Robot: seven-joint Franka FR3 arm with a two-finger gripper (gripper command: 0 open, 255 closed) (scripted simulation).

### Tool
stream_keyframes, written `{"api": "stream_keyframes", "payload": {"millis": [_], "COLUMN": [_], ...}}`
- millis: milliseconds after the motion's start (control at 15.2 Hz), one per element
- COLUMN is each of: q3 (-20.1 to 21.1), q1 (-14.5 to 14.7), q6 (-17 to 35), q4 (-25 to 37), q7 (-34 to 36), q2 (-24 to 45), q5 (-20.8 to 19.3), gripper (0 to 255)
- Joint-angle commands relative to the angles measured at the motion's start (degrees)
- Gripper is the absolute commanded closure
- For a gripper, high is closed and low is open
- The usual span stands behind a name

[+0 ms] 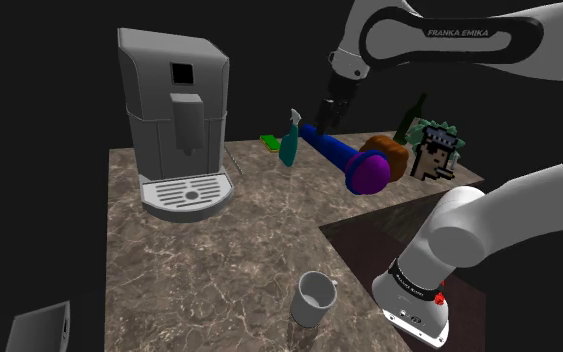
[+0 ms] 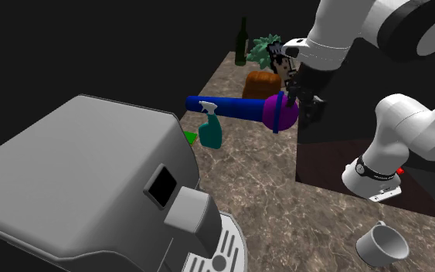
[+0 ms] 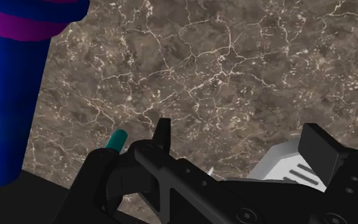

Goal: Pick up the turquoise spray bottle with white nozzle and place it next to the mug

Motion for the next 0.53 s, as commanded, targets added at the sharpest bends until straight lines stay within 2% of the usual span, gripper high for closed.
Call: {"api": "stream_keyframes", "payload": {"millis": [0,462], "q3": [-1.1,-4.57], "q1": [-0.89,-3.42], "q6": [2.5,8.24], "q4": [1.72,9.62], "q7": [-0.85,-3.47], "q2": [4.03,17.02], "q5": [-0.88,-2.61], "gripper": [0,0]}}
